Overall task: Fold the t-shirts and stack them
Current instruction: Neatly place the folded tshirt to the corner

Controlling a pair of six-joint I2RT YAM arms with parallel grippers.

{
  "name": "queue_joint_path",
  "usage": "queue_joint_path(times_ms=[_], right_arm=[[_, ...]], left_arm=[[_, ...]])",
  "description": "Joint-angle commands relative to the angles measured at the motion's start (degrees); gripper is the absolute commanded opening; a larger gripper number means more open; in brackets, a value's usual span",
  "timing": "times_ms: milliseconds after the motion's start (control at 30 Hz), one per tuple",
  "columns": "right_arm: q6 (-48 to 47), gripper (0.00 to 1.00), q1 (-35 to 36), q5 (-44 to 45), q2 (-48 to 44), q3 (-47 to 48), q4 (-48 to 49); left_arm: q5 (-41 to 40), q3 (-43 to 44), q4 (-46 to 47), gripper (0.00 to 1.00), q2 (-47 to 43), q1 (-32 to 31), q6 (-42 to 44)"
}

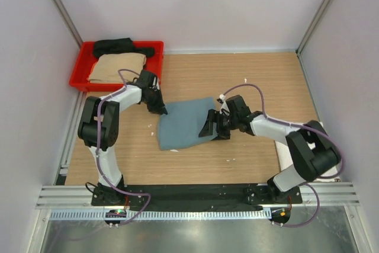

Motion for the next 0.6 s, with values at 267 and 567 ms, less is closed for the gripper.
queue_joint_path(times_ms=[267,567], right_arm=[[-6.51,0.99,-9.88,10.66,-13.17,-2.86,-12.56],[-10.65,0.95,-17.9,7.15,-9.56,3.2,-10.4]], left_arm=[[18.78,-2.11,9.13,0.0,-0.73,-1.03,4.3],[23.08,-3.6,14.03,0.0,0.42,-0.59,1.49]])
